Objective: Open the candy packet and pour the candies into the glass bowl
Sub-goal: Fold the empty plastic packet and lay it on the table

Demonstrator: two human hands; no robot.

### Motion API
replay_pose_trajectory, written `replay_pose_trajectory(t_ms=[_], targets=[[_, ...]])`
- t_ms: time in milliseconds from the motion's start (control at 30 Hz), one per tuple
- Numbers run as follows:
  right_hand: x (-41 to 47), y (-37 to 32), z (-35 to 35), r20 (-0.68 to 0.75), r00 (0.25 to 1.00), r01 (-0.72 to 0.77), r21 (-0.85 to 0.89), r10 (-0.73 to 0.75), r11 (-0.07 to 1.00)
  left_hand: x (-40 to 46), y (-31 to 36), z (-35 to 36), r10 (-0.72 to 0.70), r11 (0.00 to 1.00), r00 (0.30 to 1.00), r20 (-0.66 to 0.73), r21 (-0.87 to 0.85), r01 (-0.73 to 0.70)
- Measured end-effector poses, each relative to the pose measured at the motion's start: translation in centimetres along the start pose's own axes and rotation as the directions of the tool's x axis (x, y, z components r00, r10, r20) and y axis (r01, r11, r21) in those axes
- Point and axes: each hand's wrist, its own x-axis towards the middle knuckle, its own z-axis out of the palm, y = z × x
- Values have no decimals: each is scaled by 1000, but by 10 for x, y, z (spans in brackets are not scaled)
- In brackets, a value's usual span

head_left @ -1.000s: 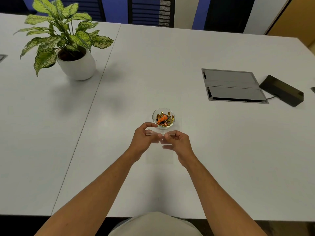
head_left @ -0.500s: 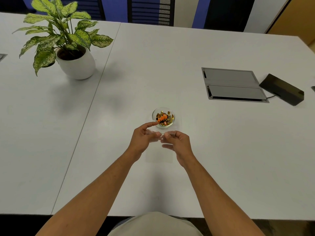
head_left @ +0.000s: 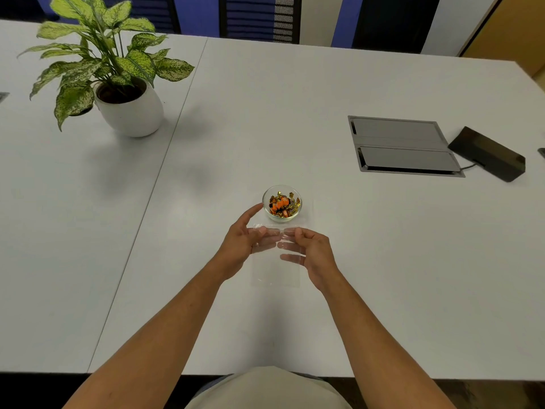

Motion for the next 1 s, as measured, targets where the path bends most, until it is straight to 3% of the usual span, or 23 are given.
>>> replay_pose_trajectory(t_ms=[333,533,667,867,1000], targets=[[8,7,-5,22,998,-60,80,59,995,2,-3,-7,-89,992,995,40,-88,92],[9,12,-5,-111,993,-27,96,38,995,2,-6,-9,-50,999,985,-165,4,52],[13,15,-6,-189,981,-35,83,50,996,6,-10,-11,-86,996,947,-310,-1,90],[17,28,-10,-231,969,-80,35,86,996,7,-24,-12,-156,984,894,-420,11,176],[21,47,-13,-260,965,-75,-150,34,986,5,-43,-11,-106,945,864,-493,220,241]])
